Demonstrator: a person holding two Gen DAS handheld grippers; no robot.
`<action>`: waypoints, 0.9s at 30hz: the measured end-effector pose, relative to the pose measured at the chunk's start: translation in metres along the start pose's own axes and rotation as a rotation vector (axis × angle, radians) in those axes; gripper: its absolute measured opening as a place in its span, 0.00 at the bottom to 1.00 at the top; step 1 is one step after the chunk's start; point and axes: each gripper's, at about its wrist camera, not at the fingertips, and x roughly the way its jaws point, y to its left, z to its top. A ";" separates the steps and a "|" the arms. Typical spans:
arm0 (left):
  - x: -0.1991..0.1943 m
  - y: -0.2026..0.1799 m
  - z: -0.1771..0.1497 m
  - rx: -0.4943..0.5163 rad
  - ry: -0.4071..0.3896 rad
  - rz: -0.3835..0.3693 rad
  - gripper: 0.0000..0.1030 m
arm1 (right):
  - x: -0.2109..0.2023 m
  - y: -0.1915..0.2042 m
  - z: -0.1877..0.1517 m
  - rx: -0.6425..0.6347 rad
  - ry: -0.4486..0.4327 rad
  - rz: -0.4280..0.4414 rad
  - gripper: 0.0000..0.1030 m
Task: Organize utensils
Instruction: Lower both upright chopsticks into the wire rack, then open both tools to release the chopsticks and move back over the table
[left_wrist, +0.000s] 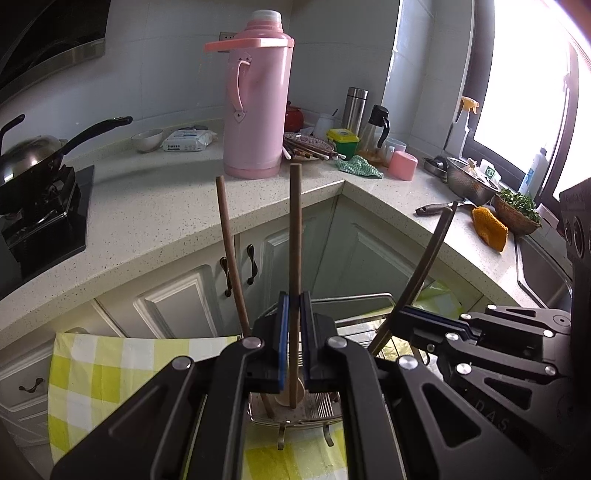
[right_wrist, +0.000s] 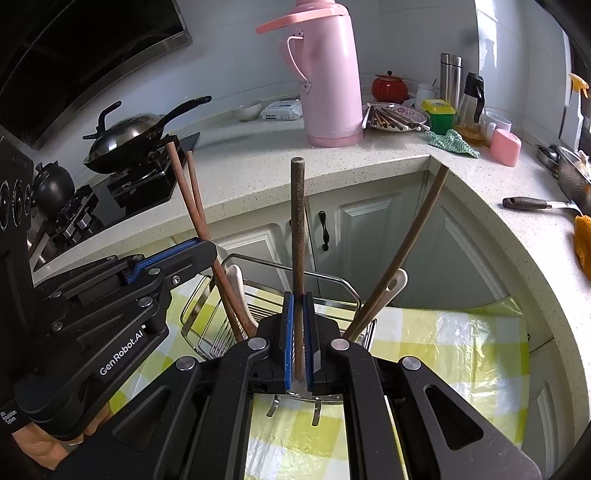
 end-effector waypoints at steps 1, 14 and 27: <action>0.001 0.001 -0.001 -0.005 0.005 0.001 0.06 | 0.003 -0.001 0.000 0.002 0.004 0.000 0.05; -0.015 0.005 0.005 0.004 -0.042 0.028 0.38 | 0.005 -0.010 0.005 0.005 -0.023 -0.055 0.24; -0.079 0.016 -0.054 -0.007 -0.086 0.020 0.38 | -0.055 -0.031 -0.066 0.046 -0.141 -0.089 0.46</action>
